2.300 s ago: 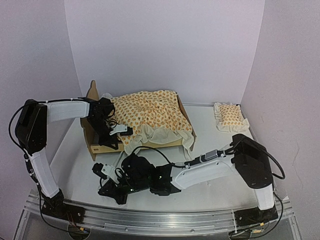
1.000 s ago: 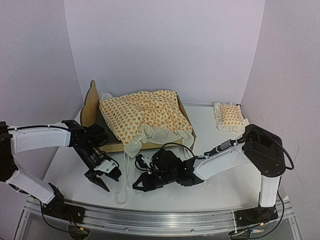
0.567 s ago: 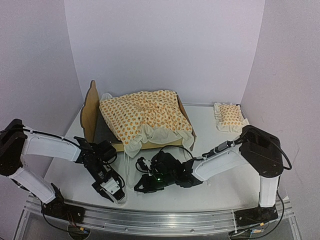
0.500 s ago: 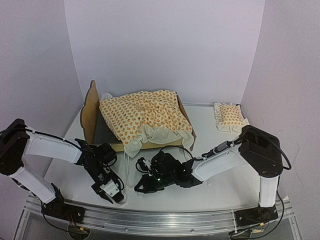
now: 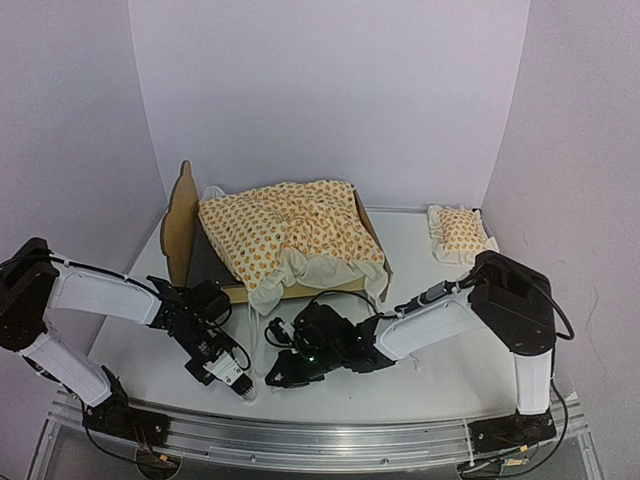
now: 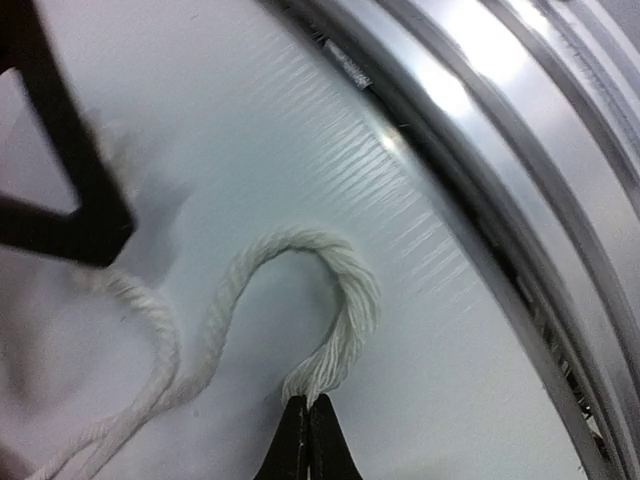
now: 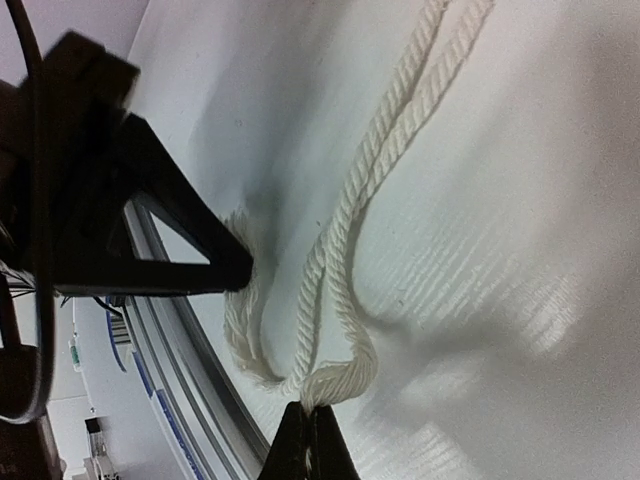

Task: Set up the pet bed

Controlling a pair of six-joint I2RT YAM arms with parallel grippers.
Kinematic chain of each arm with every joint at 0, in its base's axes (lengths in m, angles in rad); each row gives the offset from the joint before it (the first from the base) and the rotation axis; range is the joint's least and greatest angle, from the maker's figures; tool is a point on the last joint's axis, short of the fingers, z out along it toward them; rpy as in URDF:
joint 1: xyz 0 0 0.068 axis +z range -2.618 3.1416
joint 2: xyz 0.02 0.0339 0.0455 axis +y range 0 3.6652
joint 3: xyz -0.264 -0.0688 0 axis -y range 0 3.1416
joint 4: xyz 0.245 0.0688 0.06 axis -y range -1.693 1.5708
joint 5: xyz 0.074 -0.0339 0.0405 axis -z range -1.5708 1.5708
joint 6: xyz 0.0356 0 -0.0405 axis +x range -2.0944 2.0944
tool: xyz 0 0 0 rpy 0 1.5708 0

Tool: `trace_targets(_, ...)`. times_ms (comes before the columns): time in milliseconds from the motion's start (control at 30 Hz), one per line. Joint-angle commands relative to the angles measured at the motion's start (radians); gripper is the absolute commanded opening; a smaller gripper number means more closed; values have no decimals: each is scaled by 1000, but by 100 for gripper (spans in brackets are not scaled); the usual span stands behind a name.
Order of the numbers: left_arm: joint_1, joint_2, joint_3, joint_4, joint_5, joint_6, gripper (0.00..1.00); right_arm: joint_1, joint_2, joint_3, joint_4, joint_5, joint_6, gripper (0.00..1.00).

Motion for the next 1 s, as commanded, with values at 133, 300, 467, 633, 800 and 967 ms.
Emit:
trace_targets(133, 254, -145, 118, -94, -16, -105, 0, 22, 52, 133, -148, -37, -115, 36)
trace_targets(300, 267, -167, 124, -78, -26, -170, 0, -35, 13, 199, -135, 170, -120, 49)
trace_targets(467, 267, -170, 137, -27, -7, -254, 0, -45, 95, 292, -125, 427, -78, 52)
trace_targets(633, 267, -163, 148, -5, -11, -311, 0, -56, 213, 419, -124, 512, -107, 47)
trace_targets(800, 267, -162, 150, -7, -10, -319, 0, -57, 276, 450, -123, 516, -121, 35)
trace_targets(967, 267, -157, 142, -1, -1, -319, 0, -58, 285, 435, -124, 552, -113, 34)
